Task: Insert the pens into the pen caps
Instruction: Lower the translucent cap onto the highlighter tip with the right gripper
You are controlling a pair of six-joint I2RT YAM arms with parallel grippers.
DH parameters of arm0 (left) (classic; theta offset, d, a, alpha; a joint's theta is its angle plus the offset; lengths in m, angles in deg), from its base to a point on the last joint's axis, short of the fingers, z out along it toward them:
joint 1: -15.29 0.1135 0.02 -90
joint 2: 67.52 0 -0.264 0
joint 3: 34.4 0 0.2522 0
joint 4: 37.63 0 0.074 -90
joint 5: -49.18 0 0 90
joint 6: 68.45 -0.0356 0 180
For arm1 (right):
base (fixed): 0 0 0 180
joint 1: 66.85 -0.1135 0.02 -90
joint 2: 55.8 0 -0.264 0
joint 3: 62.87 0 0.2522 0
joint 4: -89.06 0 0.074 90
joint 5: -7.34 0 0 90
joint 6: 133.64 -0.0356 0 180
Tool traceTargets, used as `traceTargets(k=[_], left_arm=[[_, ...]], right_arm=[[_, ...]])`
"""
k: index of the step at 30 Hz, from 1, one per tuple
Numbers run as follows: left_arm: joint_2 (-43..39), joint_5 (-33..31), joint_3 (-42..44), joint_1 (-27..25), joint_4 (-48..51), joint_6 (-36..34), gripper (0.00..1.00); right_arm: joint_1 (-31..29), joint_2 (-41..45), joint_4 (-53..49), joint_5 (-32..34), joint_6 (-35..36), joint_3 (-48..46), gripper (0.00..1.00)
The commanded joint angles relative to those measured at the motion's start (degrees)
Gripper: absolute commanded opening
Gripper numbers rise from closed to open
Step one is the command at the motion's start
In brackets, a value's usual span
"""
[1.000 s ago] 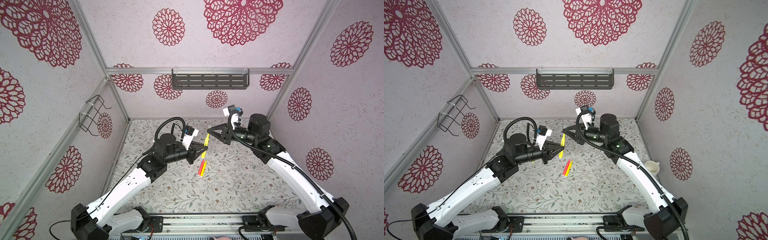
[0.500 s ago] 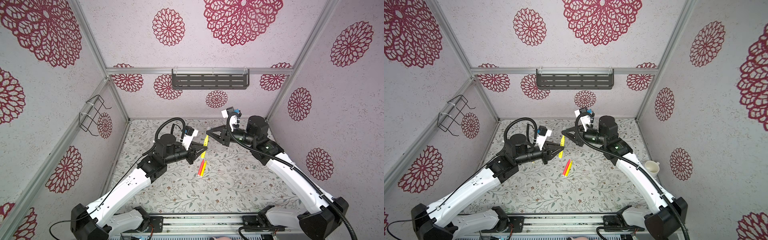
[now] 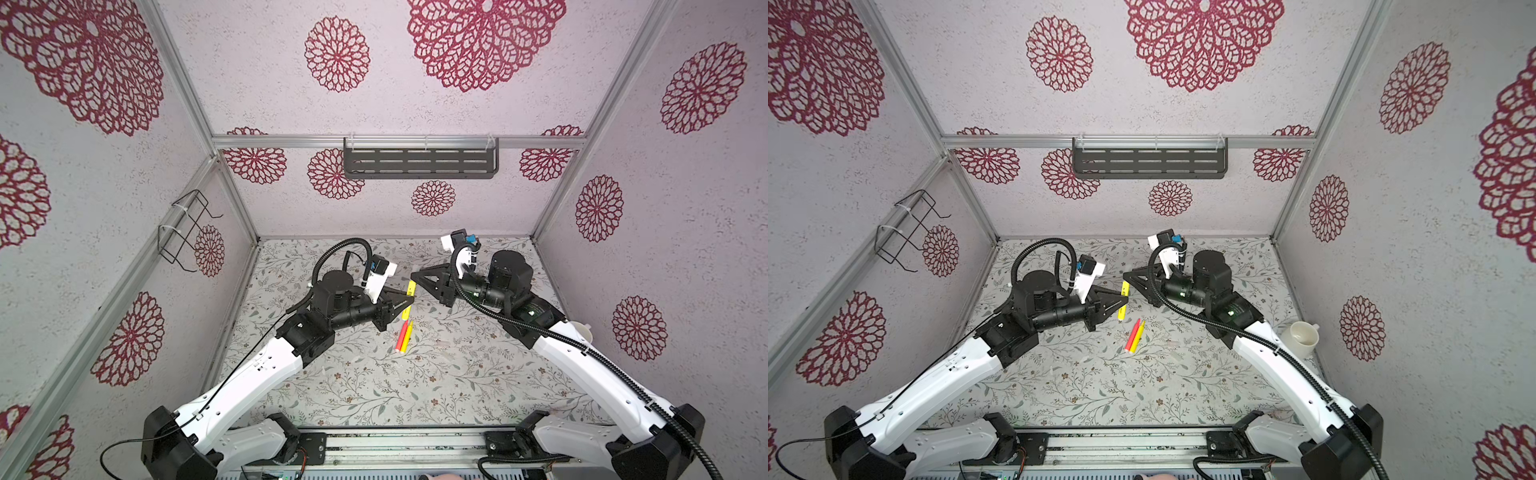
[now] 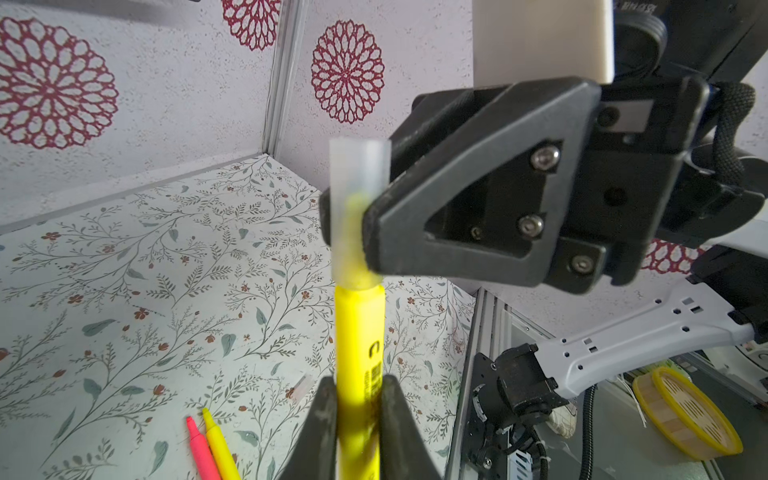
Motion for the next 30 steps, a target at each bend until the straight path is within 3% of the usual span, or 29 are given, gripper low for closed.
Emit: traceTargets(k=[1,8,13,19,30], left_arm=[[-0.99,0.33,-0.65,-0.2,-6.03,0.08,0.0],[-1.99,1.7,0.09,-0.02,-8.08,0.9,0.0],[-3.68,1.44,1.82,0.15,-9.96,1.39,0.0],[-4.63,0.09,2.62,0.56,-10.27,1.56,0.0],[-7.72,-15.14,4.56,0.57,-12.01,2.49,0.0]], right_arm=[[-0.92,0.65,-4.58,1.14,4.31,1.54,0.0],[-0.86,-1.72,-10.93,-7.23,9.24,5.57,0.0],[-0.68,-2.88,-10.02,-11.91,9.19,6.69,0.0],[-0.33,-2.49,-8.6,-10.64,7.19,6.36,0.0],[-2.03,-1.01,-5.21,-2.49,3.49,1.59,0.0]])
